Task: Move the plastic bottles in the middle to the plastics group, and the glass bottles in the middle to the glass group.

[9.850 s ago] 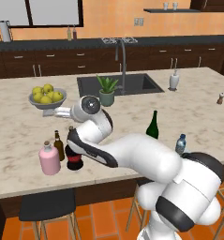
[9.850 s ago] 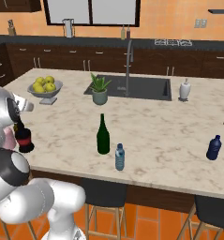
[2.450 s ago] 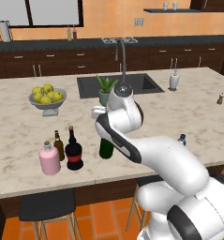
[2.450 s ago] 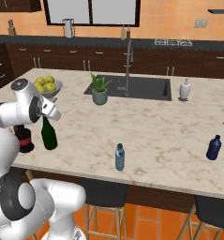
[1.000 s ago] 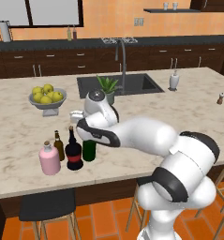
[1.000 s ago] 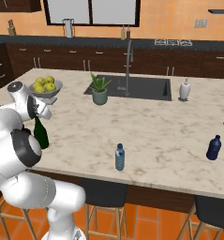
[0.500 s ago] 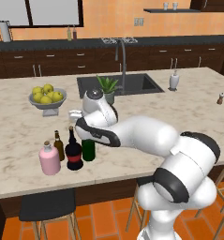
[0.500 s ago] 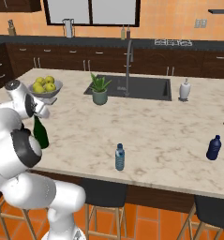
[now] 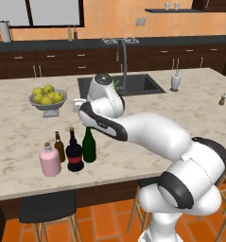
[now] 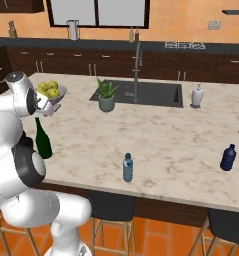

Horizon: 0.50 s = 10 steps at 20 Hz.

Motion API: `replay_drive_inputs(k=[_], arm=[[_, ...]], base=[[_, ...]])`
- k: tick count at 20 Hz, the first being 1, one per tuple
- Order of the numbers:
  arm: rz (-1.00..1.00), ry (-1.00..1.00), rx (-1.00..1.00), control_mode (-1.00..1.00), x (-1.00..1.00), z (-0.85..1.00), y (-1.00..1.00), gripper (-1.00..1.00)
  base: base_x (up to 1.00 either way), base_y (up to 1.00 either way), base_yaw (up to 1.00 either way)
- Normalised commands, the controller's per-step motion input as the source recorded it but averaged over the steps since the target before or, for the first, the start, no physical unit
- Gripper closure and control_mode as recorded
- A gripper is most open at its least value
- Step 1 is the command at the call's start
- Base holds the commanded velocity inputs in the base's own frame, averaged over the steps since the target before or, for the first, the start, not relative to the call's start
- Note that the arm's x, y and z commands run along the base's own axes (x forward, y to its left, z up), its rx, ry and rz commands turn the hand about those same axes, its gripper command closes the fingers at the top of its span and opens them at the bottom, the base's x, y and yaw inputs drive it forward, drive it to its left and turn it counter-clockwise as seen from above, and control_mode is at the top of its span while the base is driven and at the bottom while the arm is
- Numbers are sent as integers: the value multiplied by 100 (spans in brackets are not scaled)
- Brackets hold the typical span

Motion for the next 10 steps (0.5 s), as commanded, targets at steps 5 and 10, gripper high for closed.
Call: replay_drive_inputs(k=[5,10], arm=[[0,0,0,-100,-24,2,-93,-100],[0,0,0,-100,-48,-1,-98,-100]], base=[[0,0,0],[0,0,0]])
